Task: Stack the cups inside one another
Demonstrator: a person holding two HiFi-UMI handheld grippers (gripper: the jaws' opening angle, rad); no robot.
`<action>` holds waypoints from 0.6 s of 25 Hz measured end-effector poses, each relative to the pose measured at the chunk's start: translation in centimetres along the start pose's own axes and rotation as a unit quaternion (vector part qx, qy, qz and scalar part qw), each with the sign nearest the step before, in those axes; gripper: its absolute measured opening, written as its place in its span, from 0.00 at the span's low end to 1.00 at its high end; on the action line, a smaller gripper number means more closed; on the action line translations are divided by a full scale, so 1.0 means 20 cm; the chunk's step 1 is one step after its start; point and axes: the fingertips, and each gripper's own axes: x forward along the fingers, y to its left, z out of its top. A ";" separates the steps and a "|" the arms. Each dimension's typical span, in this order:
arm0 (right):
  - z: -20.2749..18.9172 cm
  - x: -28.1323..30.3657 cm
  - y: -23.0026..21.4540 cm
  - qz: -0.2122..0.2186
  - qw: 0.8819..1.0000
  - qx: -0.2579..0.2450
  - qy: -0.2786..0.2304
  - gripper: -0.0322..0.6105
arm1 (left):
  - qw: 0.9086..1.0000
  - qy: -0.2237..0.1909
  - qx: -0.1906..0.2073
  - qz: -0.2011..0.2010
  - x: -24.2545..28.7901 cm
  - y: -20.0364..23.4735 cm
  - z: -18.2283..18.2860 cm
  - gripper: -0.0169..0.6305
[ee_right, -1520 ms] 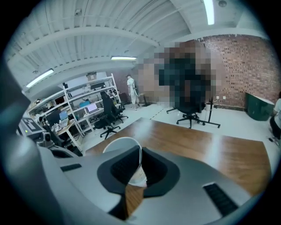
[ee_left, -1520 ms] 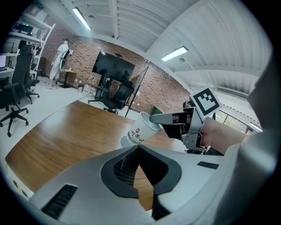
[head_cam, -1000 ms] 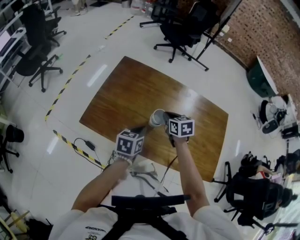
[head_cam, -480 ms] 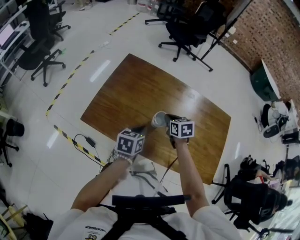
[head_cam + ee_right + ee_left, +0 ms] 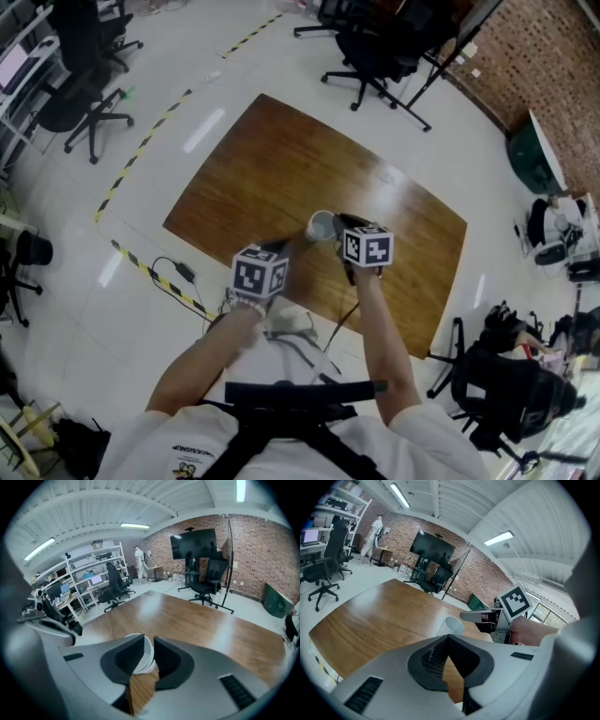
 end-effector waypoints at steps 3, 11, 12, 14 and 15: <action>0.04 -0.10 -0.01 -0.008 0.999 0.014 -0.029 0.19 | 1.000 -0.010 0.003 0.002 -0.02 0.01 0.03 0.02; 0.06 -0.43 -0.04 0.000 0.989 0.082 -0.123 0.09 | 0.999 -0.052 -0.003 -0.001 -0.10 0.04 0.15 0.01; 0.07 -0.48 -0.03 0.000 0.986 0.093 -0.140 0.05 | 0.999 -0.055 0.000 -0.003 -0.12 0.05 0.16 0.01; 0.07 -0.56 -0.02 -0.008 0.979 0.109 -0.172 0.05 | 0.998 -0.061 0.010 -0.006 -0.16 0.04 0.19 0.01; 0.07 -0.59 -0.02 -0.012 0.975 0.117 -0.187 0.05 | 0.998 -0.065 0.016 -0.006 -0.19 0.04 0.21 0.01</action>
